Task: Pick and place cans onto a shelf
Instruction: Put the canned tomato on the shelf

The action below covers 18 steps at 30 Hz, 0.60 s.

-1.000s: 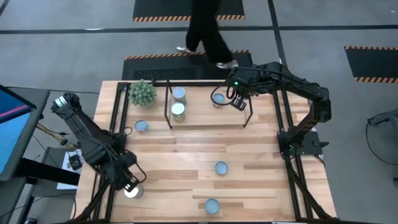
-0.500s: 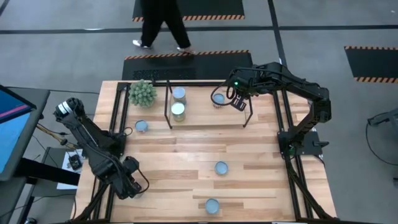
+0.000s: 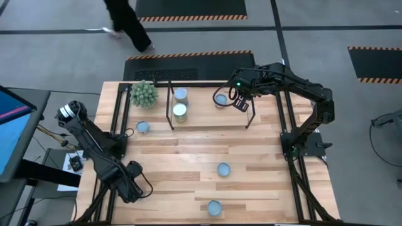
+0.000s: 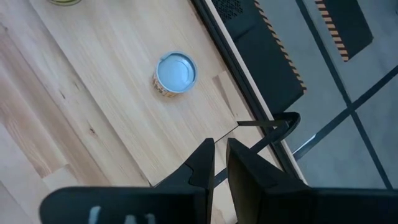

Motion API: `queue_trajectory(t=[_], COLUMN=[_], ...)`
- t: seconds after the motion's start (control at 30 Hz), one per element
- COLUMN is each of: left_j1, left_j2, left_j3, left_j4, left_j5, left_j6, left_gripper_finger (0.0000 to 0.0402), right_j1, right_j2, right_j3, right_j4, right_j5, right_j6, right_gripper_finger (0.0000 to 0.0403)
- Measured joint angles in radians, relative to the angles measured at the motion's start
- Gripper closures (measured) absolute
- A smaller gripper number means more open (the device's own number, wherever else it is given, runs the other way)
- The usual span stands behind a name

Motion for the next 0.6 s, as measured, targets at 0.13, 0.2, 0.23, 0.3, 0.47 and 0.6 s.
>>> queue_trajectory(t=[0.13,0.2,0.23,0.3,0.47,0.6], left_j1=[0.003,0.006,0.01,0.022,0.079,0.127], left_j2=[0.0,0.0,0.0,0.0,-0.002,-0.025], left_j3=[-0.008,-0.009,-0.009,-0.009,0.008,0.028], left_j4=[0.005,0.0,-0.001,-0.001,0.001,-0.008], left_j5=[0.003,0.004,0.006,0.014,0.015,-0.035], left_j6=[0.03,0.035,0.033,0.035,0.154,0.229], left_gripper_finger=[0.036,0.0383,0.0391,0.0397,0.0401,0.0401], right_j1=[0.0,0.0,0.0,0.0,0.0,0.0], right_j2=[0.0,0.0,0.0,0.0,0.0,0.0], right_j3=[0.0,0.0,0.0,0.0,0.0,0.0], right_j4=[0.0,0.0,0.0,0.0,0.0,0.0], right_j5=[0.0,0.0,0.0,0.0,0.0,0.001], right_j6=[0.0,0.0,0.0,-0.001,-0.001,-0.001], right_gripper_finger=[0.0338,0.0338,0.0338,0.0338,0.0338,0.0338])
